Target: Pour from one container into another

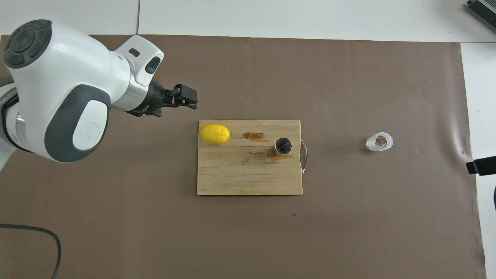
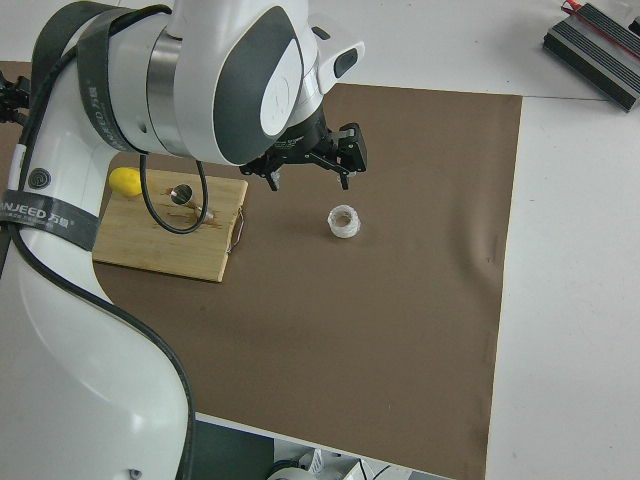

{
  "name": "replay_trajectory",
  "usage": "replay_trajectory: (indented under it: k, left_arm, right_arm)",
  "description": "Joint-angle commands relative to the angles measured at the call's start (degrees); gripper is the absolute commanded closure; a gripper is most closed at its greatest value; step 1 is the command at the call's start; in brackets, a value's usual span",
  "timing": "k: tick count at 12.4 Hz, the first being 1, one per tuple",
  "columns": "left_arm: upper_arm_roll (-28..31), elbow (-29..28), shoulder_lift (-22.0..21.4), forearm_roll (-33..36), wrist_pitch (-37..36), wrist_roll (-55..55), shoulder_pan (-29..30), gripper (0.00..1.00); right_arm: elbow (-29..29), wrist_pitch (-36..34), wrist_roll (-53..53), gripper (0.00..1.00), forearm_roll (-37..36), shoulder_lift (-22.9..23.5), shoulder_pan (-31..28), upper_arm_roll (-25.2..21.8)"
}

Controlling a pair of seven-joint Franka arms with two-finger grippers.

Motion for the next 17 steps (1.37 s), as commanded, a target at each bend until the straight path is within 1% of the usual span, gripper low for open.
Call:
replay_trajectory:
  k: [1,3,4,6,7,8,9,10,11,12,14,15,17]
  left_arm:
    - [0.32,-1.34,-5.85,2.49,-4.49,1.28,1.59,0.00]
    - [1.01,-1.42,-8.66,2.50,-8.88,1.28,2.48,0.00]
    - [3.80,-1.34,-9.89,2.50,-10.73,1.28,1.09,0.00]
    - [13.80,-1.25,-12.35,2.50,-13.11,3.20,-6.62,0.00]
    - [18.12,-1.34,-13.67,2.41,-13.99,4.95,-9.71,0.00]
    - [20.86,-1.42,-14.73,2.41,-15.48,5.49,-11.74,0.00]
    - [23.06,-1.43,-15.09,2.41,-17.32,5.67,-13.24,0.00]
    - [25.87,-1.43,-15.70,2.41,-19.17,6.28,-15.78,0.00]
    - [29.37,-1.77,-16.49,2.41,-20.66,7.77,-18.76,0.00]
    - [30.89,-2.30,-17.19,2.41,-22.33,9.70,-20.70,0.00]
    - [32.21,-2.48,-17.64,2.58,-23.75,12.52,-21.68,0.00]
    - [35.01,-2.48,-17.64,2.59,-23.93,14.36,-22.73,0.00]
    - [36.35,-2.57,-17.55,2.67,-21.49,22.77,-21.87,0.00]
  right_arm:
    - [-12.24,9.75,-15.92,0.00,0.89,-6.21,-0.64,0.13]
    - [-15.94,16.78,-31.83,0.00,0.89,-6.31,-1.60,-0.05]
    - [-17.44,20.12,-38.52,0.00,0.89,-6.31,-2.05,-0.05]
    - [-20.87,24.62,-49.70,0.00,0.89,-5.96,-3.01,-0.05]
    - [-22.88,27.07,-53.67,0.00,0.89,-5.87,-3.97,-0.05]
    - [-24.47,29.80,-56.75,0.00,0.89,-5.78,-4.59,-0.05]
    - [-25.09,30.78,-60.52,0.00,1.15,-4.12,-5.91,-0.05]
    - [-24.93,30.79,-63.17,0.00,4.02,-0.89,-8.44,-0.22]
    - [-24.92,30.88,-67.46,0.00,9.88,2.19,-11.51,-0.22]
    - [-24.84,31.05,-72.90,0.00,13.42,5.09,-13.11,-0.22]
    - [-25.01,32.28,-78.73,0.00,20.01,9.23,-15.05,-0.22]
    - [-25.10,32.28,-80.49,0.00,23.09,10.56,-15.49,-0.22]
    - [-25.36,32.28,-84.80,0.00,28.28,12.41,-15.59,-0.22]
